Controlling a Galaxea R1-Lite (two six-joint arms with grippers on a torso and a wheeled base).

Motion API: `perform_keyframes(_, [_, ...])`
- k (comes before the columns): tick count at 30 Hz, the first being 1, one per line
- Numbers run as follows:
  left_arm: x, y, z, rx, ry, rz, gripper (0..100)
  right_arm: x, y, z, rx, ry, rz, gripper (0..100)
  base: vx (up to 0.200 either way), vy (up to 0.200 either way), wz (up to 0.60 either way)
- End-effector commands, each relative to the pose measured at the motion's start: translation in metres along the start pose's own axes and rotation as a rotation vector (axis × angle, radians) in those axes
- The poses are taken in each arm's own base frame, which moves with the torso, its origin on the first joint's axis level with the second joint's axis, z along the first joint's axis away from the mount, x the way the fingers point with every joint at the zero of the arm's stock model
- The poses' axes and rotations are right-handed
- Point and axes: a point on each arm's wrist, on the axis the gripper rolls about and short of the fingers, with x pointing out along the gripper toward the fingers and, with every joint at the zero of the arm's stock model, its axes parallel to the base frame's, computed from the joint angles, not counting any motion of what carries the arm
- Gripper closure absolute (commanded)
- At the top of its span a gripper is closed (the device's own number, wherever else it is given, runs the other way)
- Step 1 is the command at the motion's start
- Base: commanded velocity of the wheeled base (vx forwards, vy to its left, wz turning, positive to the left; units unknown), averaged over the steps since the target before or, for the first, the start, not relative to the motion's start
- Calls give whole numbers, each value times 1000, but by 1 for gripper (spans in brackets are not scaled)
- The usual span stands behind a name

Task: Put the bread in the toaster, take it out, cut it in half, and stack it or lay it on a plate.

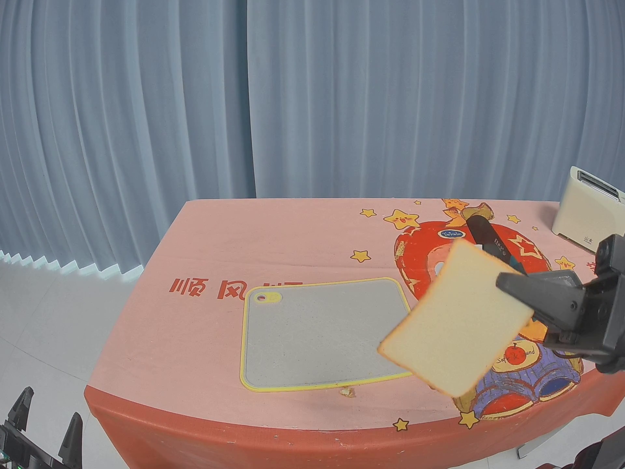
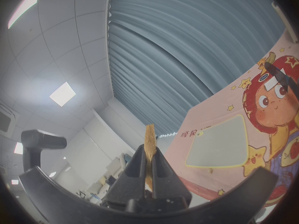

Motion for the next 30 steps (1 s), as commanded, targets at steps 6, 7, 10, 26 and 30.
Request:
perform_keyframes(6, [1, 0, -5, -2, 17, 3, 0, 55, -36, -10, 137, -76, -75, 100, 0, 0, 0])
perform_keyframes(7, [1, 0, -5, -2, 17, 3, 0, 57, -38, -11, 138, -80, -80, 100, 0, 0, 0])
perform_keyframes(10, [1, 0, -5, -2, 19, 3, 0, 66, -41, -13, 149, -107, -65, 100, 0, 0, 0])
perform_keyframes(26, [1, 0, -5, -2, 19, 3, 0, 90, -65, -16, 289, -224, -60, 100, 0, 0, 0])
perform_keyframes(30, [1, 0, -5, -2, 17, 3, 0, 94, -69, -20, 274, -235, -101, 100, 0, 0, 0])
